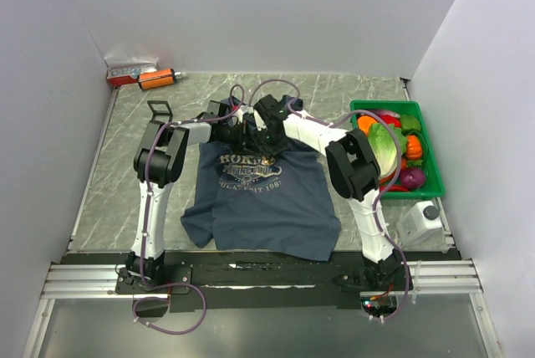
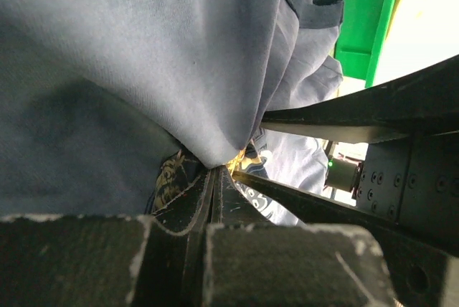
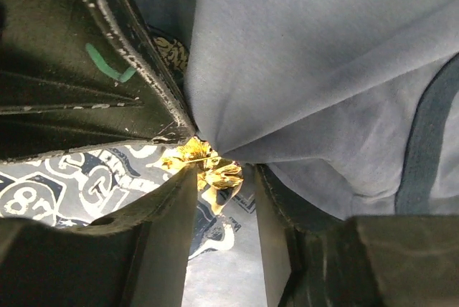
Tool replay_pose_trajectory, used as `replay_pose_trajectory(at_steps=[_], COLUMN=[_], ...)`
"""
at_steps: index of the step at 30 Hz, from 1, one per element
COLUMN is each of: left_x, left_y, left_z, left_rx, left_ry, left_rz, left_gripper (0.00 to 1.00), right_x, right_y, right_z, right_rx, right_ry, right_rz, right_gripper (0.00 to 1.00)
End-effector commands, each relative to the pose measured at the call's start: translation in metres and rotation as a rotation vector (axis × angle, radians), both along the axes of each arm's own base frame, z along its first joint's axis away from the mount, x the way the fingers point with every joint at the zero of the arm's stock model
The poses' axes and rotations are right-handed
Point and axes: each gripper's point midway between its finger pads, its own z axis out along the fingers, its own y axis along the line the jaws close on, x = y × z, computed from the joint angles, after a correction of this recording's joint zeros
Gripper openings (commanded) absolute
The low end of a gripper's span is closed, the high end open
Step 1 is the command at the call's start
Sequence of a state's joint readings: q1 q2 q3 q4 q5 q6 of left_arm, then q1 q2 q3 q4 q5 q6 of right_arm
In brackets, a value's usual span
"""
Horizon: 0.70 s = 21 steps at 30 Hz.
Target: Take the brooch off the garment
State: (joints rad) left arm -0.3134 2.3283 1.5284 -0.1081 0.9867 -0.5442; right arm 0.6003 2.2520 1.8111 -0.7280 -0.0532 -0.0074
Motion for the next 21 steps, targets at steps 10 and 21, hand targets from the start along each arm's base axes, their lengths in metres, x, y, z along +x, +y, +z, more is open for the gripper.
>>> replay_pose_trajectory(at_steps=[10,21], left_x=[0.001,-0.006], left_y=[-0.004,-0.001], left_z=[0.036,0.028], left_rx=[-0.010,0.000], left_ry=[-0.130,-0.110], left_rz=[-0.020,-0.032], left_gripper=[0.01,0.01], right_x=[-0.020,-0.004], right_y=[0.000,0.014], right_z=[0.024,0.016], right_rx=[0.283,0.292], right_ry=[0.181,0.171], right_rz=[0.073,0.056], right_gripper=[0.54,0.57])
